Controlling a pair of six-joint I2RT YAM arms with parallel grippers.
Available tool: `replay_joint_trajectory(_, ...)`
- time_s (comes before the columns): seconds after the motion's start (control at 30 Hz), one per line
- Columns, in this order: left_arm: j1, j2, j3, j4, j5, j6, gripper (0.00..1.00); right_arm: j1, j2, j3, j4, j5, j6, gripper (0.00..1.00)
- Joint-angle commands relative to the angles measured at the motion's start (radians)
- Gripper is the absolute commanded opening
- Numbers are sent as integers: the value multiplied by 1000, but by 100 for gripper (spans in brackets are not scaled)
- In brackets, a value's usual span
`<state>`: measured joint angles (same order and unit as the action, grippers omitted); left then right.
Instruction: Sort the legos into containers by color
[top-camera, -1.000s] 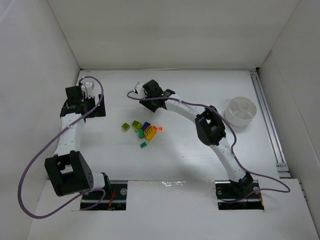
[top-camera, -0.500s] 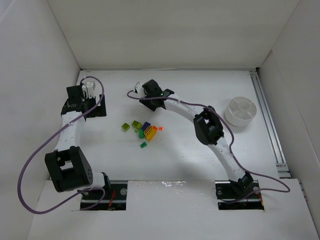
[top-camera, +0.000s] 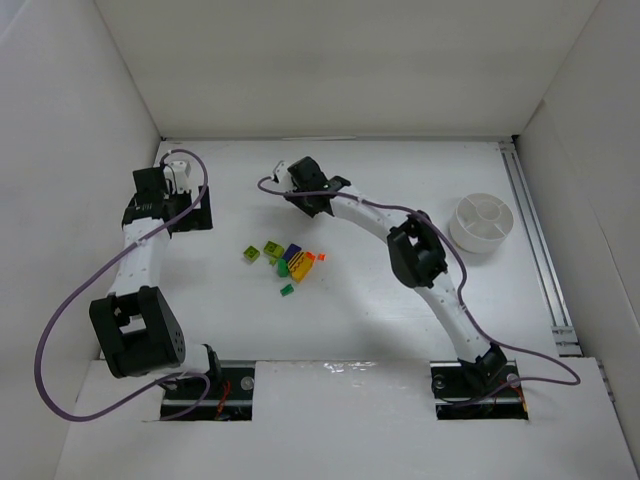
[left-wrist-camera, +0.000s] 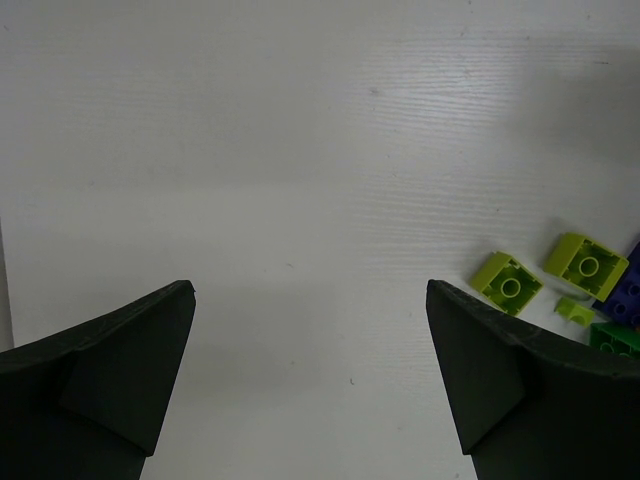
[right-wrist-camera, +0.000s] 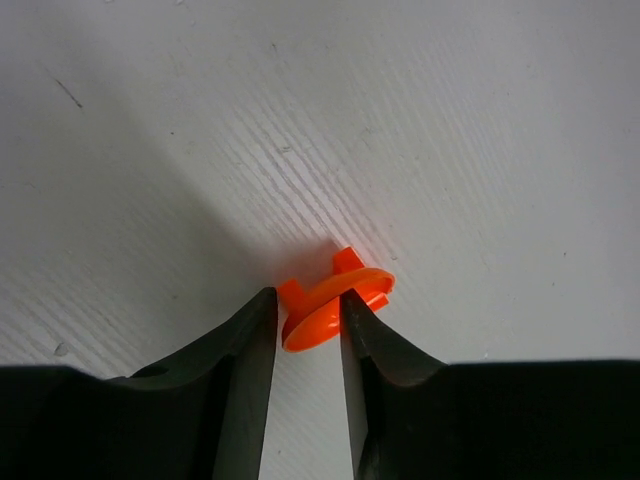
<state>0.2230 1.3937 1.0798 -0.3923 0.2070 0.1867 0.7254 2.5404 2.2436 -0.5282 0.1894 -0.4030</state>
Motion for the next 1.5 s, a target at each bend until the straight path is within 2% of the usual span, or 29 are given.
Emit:
replay_joint_trajectory(0.0, 4, -1, 49, 12, 9, 10, 100, -9, -11, 4, 8, 16, 24, 36)
replay_joint_trajectory(0.07, 4, -1, 49, 12, 19, 10, 100, -9, -20, -15, 8, 16, 24, 32)
replay_joint_trajectory(0.2, 4, -1, 49, 21, 37, 20, 100, -9, -72, -44, 8, -2, 47, 12)
replay_joint_trajectory(0.37, 4, -1, 49, 21, 37, 29, 100, -9, -210, -142, -1, -80, 90, 2)
replay_joint_trajectory(0.47, 4, -10, 49, 21, 51, 30, 100, -9, -304, -186, -61, -114, 133, 1)
replay_joint_trajectory(0.67, 4, -64, 35, 67, 100, 30, 100, -113, -581, -323, -179, -356, 220, 0)
replay_joint_trajectory(0.7, 4, -64, 26, 76, 100, 30, 100, -139, -618, -341, -222, -402, 220, 0)
replay_joint_trajectory(0.73, -7, -64, 26, 76, 100, 30, 100, -203, -653, -370, -249, -513, 220, 0)
replay_joint_trajectory(0.87, -42, -73, 2, 76, 109, 11, 100, -373, -822, -447, -369, -713, 201, 0)
replay_joint_trajectory(1.0, -92, -102, -18, 95, 97, -21, 100, -489, -1009, -568, -495, -745, 48, 0)
replay_joint_trajectory(1.13, -149, -113, -18, 116, 97, -46, 100, -601, -1126, -654, -579, -723, -5, 0)
replay_joint_trajectory(1.33, -163, -113, -18, 125, 147, -70, 100, -822, -1210, -751, -696, -761, -55, 0)
replay_joint_trajectory(1.47, -163, -102, -6, 125, 157, -70, 100, -902, -1210, -783, -737, -801, -56, 0)
